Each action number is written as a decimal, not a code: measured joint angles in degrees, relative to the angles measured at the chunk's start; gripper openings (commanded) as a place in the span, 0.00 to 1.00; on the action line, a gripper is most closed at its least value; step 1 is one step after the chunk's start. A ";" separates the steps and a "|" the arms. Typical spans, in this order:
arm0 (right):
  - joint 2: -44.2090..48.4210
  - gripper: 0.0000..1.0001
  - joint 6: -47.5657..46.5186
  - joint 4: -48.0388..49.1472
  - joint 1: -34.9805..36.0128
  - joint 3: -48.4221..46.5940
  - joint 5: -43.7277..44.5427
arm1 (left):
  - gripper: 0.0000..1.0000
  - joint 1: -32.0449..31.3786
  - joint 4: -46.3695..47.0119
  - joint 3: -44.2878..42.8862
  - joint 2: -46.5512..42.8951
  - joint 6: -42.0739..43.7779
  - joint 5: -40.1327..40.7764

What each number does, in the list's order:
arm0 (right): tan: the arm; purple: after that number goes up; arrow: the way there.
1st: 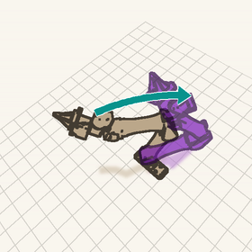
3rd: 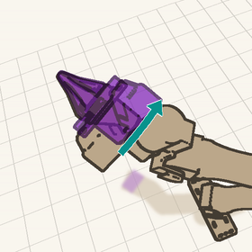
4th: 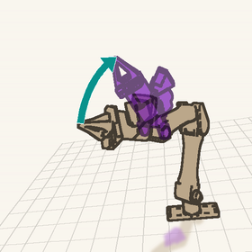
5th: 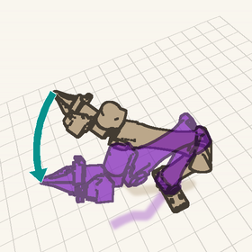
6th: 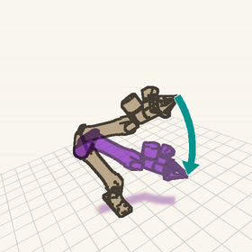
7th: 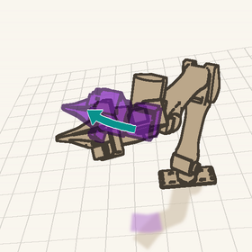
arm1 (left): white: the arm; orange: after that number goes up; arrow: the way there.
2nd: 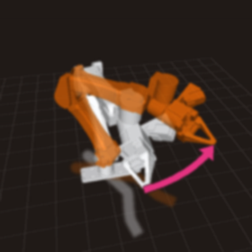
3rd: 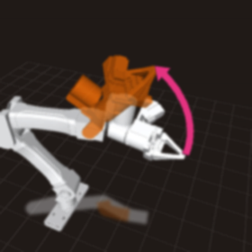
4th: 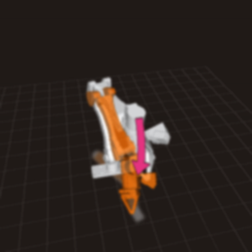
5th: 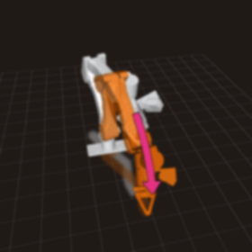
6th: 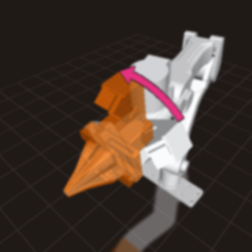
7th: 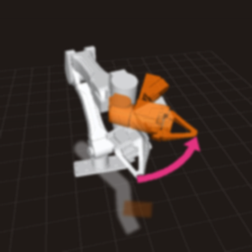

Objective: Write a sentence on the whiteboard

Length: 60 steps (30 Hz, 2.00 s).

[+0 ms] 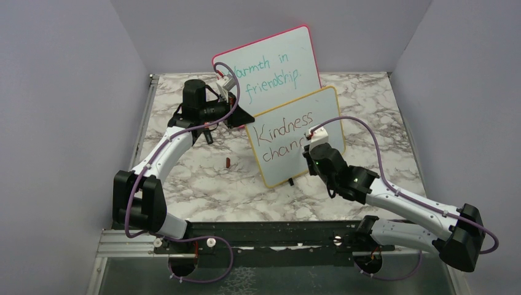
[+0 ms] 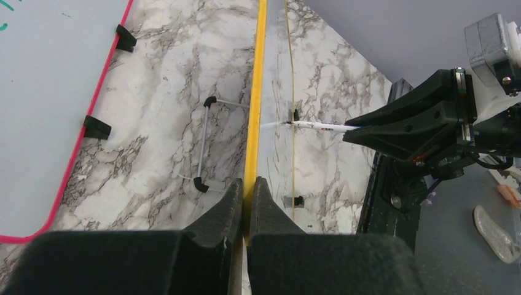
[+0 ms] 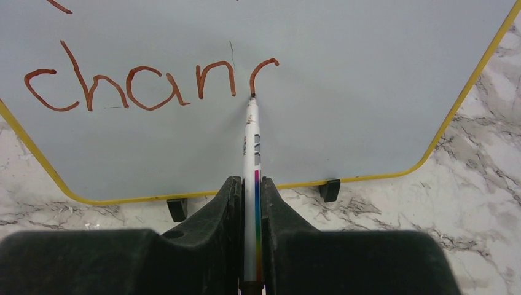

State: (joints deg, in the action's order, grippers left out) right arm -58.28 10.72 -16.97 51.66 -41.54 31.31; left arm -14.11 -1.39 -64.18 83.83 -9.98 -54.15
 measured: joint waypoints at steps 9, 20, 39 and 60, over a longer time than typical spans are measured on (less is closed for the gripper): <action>-0.07 0.01 0.22 -0.02 -0.98 0.00 1.27 | 0.00 -0.07 0.00 -0.02 0.00 -0.02 0.00; -0.02 0.01 -0.24 1.31 -1.49 0.00 2.10 | 0.00 -0.07 -0.02 -0.02 0.00 -0.02 0.00; -0.04 0.01 -1.42 4.70 -1.79 0.00 2.45 | 0.00 -0.07 -0.04 -0.04 0.00 -0.02 0.00; 0.44 0.01 3.23 -3.37 -1.90 0.24 -0.44 | 0.00 -0.07 -0.13 -0.09 0.00 -0.02 0.00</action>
State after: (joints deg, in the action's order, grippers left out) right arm -57.84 13.96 -20.34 49.76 -41.30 30.87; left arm -14.17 -1.52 -64.27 83.83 -10.00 -54.15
